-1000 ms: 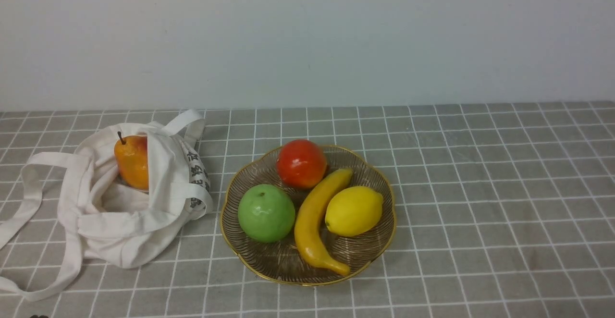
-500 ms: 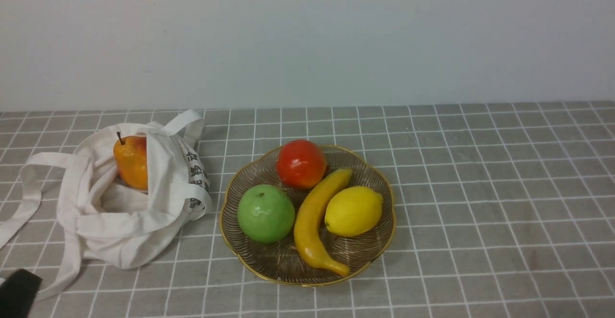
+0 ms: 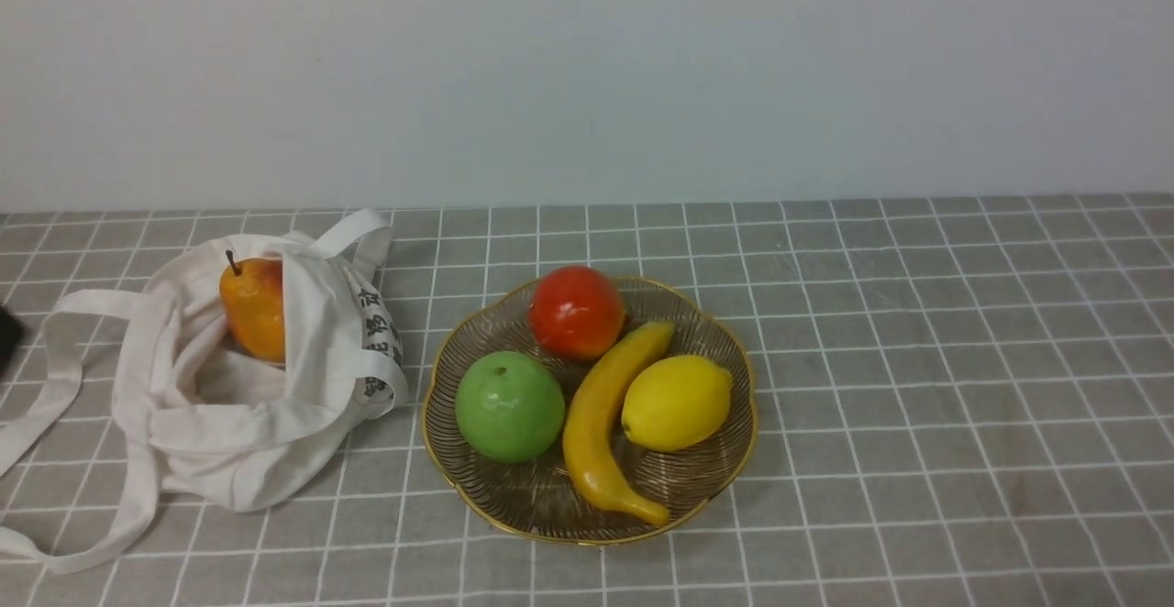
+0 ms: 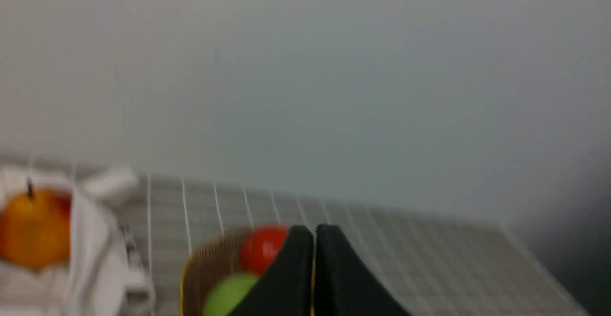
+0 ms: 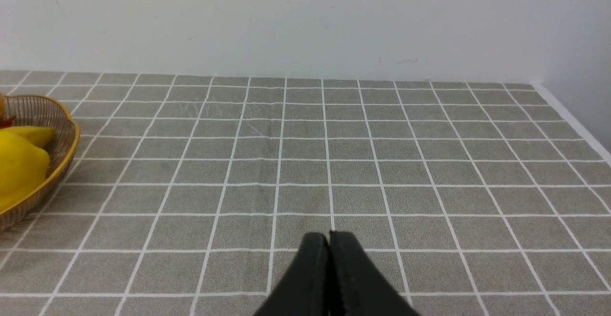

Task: Take the fruit out of the bag on the grey coffee tablecloth and place them on the plate.
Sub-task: 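Reach into the bag and grasp a fruit with the left gripper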

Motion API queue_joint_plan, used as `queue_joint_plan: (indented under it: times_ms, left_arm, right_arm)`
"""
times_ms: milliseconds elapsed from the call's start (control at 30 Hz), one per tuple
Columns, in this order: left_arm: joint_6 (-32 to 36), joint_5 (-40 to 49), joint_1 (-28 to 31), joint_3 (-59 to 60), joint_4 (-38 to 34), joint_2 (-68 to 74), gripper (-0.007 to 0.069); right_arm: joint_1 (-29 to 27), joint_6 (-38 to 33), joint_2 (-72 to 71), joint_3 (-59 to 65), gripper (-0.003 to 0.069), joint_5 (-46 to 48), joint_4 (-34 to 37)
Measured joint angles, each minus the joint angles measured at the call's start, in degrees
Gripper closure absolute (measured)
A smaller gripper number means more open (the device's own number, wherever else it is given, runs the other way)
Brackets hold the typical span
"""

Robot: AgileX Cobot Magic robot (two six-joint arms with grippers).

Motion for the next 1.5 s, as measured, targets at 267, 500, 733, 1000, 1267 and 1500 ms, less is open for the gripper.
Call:
queue_joint_plan:
  times_ms: [267, 500, 733, 1000, 1267, 1500]
  left_arm:
    - [-0.8, 17.8, 0.7, -12.3, 13.9, 26.3, 0.0632]
    - [-6.5, 20.6, 9.3, -22.7, 20.2, 47.5, 0.0631]
    - [-2.1, 17.7, 11.3, -32.5, 21.7, 60.5, 0.0608]
    - [4.0, 6.1, 11.4, -35.8, 20.9, 68.5, 0.0365]
    - [4.3, -1.5, 11.4, -35.8, 17.3, 74.6, 0.0085]
    - [4.4, -2.4, 11.4, -36.1, 15.7, 78.3, 0.0062]
  right_arm:
    - [0.0, 0.0, 0.0, 0.0, 0.0673, 0.0, 0.0]
    - [0.0, 0.0, 0.0, 0.0, 0.0673, 0.0, 0.0]
    - [0.0, 0.0, 0.0, 0.0, 0.0673, 0.0, 0.0]
    - [0.0, 0.0, 0.0, 0.0, 0.0673, 0.0, 0.0]
    - [0.0, 0.0, 0.0, 0.0, 0.0673, 0.0, 0.0]
    - [0.0, 0.0, 0.0, 0.0, 0.0673, 0.0, 0.0]
